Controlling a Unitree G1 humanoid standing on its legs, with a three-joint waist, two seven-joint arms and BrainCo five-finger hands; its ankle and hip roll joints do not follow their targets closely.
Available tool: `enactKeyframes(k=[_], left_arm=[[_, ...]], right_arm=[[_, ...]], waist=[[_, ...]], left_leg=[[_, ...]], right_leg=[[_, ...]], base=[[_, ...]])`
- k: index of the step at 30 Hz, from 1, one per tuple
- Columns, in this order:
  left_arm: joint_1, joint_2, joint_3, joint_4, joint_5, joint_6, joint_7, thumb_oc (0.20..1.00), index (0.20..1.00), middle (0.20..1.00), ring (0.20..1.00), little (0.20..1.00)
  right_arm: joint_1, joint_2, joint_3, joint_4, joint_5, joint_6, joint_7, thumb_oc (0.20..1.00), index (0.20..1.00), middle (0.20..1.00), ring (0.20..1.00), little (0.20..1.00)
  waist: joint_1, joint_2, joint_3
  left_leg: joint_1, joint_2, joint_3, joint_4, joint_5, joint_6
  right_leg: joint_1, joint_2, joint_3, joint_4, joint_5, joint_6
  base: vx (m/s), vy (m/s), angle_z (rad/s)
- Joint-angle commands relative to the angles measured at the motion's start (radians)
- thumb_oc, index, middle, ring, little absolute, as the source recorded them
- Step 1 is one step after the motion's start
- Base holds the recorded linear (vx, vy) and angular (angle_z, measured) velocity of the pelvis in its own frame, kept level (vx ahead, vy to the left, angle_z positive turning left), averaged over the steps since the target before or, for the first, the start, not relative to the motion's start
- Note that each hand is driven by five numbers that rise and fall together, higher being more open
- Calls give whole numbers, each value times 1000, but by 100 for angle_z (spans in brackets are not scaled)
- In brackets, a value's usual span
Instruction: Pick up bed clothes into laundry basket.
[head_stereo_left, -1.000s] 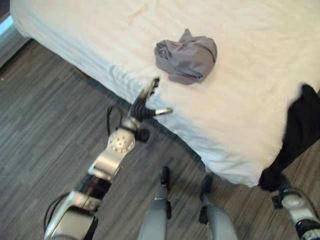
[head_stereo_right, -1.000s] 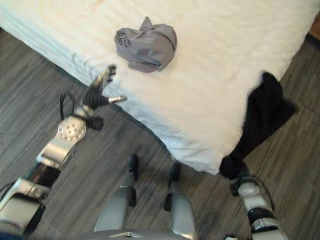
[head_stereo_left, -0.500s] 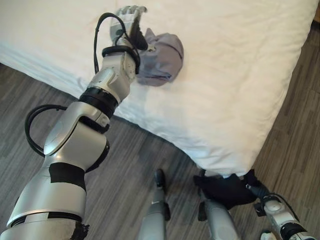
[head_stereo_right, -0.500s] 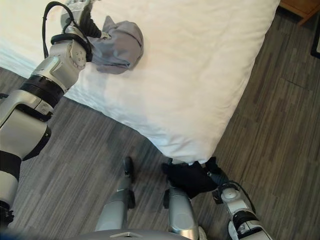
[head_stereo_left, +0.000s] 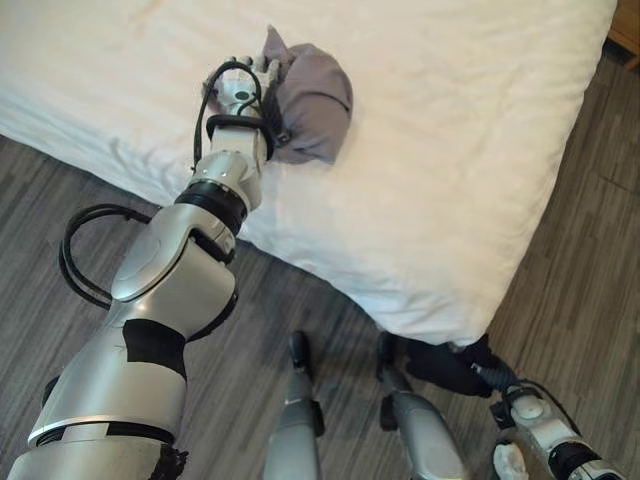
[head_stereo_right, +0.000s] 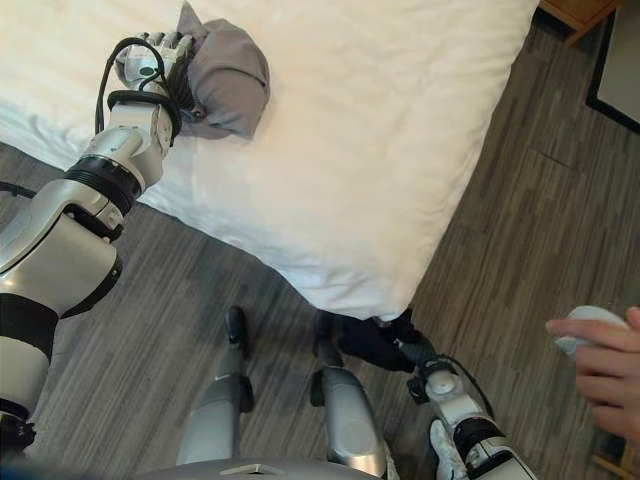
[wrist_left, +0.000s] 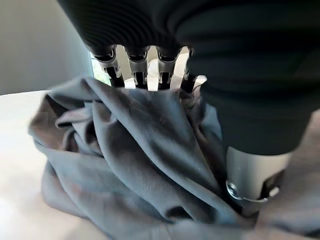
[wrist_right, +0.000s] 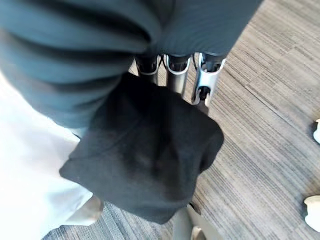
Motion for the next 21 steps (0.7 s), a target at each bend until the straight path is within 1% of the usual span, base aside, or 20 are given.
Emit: enactKeyframes(k=[1, 2, 4, 6, 8, 9, 10, 11, 12, 13, 14, 16, 17, 18, 19, 20, 21], left_arm=[[-1, 16, 163, 110, -248, -67, -36, 947, 947, 947, 947, 947], [17, 14, 189, 107, -304, -73, -44, 200, 200, 200, 200, 200], [46, 12, 226, 79, -401, -95, -52, 200, 200, 200, 200, 200], [63, 0, 258, 46, -484, -111, -33, 200, 200, 200, 200, 200], [79, -31, 311, -2, -620, -139, 8, 200, 200, 200, 200, 200], [89, -48, 329, -21, -679, -156, 8, 200, 200, 200, 200, 200], [106, -64, 369, -78, -799, -197, 16, 200, 200, 200, 200, 200], [140, -96, 411, -177, -951, -250, 31, 200, 200, 200, 200, 200], [176, -112, 422, -269, -1021, -274, 38, 200, 200, 200, 200, 200], [239, -141, 443, -396, -1118, -318, 54, 200, 200, 200, 200, 200], [311, -150, 450, -523, -1172, -344, 53, 200, 200, 200, 200, 200], [510, -154, 471, -786, -1279, -377, 46, 200, 200, 200, 200, 200], [617, -151, 474, -880, -1308, -368, 10, 200, 200, 200, 200, 200], [729, -118, 486, -984, -1345, -359, -26, 200, 200, 200, 200, 200], [900, -76, 509, -1112, -1414, -348, -89, 200, 200, 200, 200, 200], [904, -75, 509, -1116, -1414, -346, -88, 200, 200, 200, 200, 200], [1006, -56, 537, -1175, -1445, -345, -112, 200, 200, 200, 200, 200]], right_arm=[[12, 24, -41, -46, 20, 2, -6, 200, 200, 200, 200, 200], [17, 28, -41, -42, 17, 7, -6, 200, 200, 200, 200, 200], [27, 30, -43, -35, 5, 13, -4, 200, 200, 200, 200, 200], [30, 29, -44, -18, -2, 16, -6, 200, 200, 200, 200, 200], [25, 34, -53, 13, 3, 17, -14, 200, 200, 200, 200, 200], [19, 37, -57, 28, 13, 17, -18, 200, 200, 200, 200, 200], [18, 42, -70, 39, 26, 16, -22, 200, 200, 200, 200, 200], [12, 50, -100, 57, 67, 14, -34, 200, 200, 200, 200, 200], [9, 54, -126, 64, 94, 12, -42, 200, 200, 200, 200, 200], [11, 57, -157, 64, 122, 10, -52, 200, 200, 200, 200, 200], [12, 59, -208, 63, 176, 5, -70, 200, 200, 200, 200, 200], [37, 50, -342, 69, 290, -10, -105, 200, 200, 200, 200, 200], [48, 39, -414, 104, 360, -21, -114, 200, 200, 200, 200, 200], [66, 17, -507, 136, 421, -29, -135, 200, 200, 200, 200, 200], [110, -13, -653, 153, 499, -51, -169, 200, 200, 200, 200, 200], [113, -13, -653, 153, 499, -51, -169, 200, 200, 200, 200, 200], [134, -36, -737, 171, 533, -67, -194, 200, 200, 200, 200, 200]], waist=[[-26, -57, 63], [-26, -57, 62], [-26, -55, 60], [-26, -53, 57], [-25, -52, 57], [-26, -52, 55], [-24, -51, 58], [-20, -46, 58], [-16, -41, 59], [-11, -38, 62], [-6, -34, 66], [5, -26, 68], [14, -19, 70], [22, -13, 65], [31, -2, 58], [30, -3, 56], [36, 6, 45]], left_leg=[[86, -38, 5, 5, -42, -11], [86, -38, 6, 5, -43, -11], [89, -39, 7, 5, -45, -9], [95, -40, 8, 5, -47, -8], [99, -42, 6, 5, -49, -6], [96, -44, 4, 5, -45, -6], [102, -43, 3, 5, -50, -6], [105, -45, 0, 5, -52, -6], [105, -48, -4, 5, -49, -6], [108, -50, -8, 5, -51, -6], [117, -51, -10, 5, -57, -6], [128, -58, -17, 5, -59, -3], [140, -59, -20, 5, -67, -2], [150, -63, -21, 5, -70, 1], [177, -65, -21, 5, -88, 5], [174, -67, -21, 5, -83, 6], [187, -69, -22, 5, -89, 8]], right_leg=[[-2, -22, 79, 12, 51, 40], [-2, -22, 80, 12, 51, 40], [-2, -22, 81, 12, 51, 39], [3, -23, 83, 12, 50, 38], [6, -24, 83, 12, 49, 36], [3, -26, 83, 12, 52, 36], [7, -26, 83, 12, 49, 36], [11, -28, 82, 12, 48, 36], [12, -30, 79, 12, 50, 35], [18, -32, 74, 12, 49, 34], [25, -31, 73, 12, 46, 34], [37, -34, 68, 12, 44, 31], [50, -33, 66, 12, 37, 30], [61, -37, 64, 12, 35, 30], [89, -38, 63, 12, 19, 28], [86, -39, 63, 12, 23, 28], [99, -41, 62, 12, 16, 27]], base=[[0, 0, 0], [0, 0, 0], [0, 0, 0], [0, 0, 0], [0, 0, 0], [0, 0, 0], [0, 0, 0], [0, 0, 0], [0, 0, 0], [0, 0, 0], [0, 0, 0], [11, 19, 0], [33, 43, -1], [76, 62, -4], [39, 51, -2], [61, 60, -1], [69, 47, 2]])
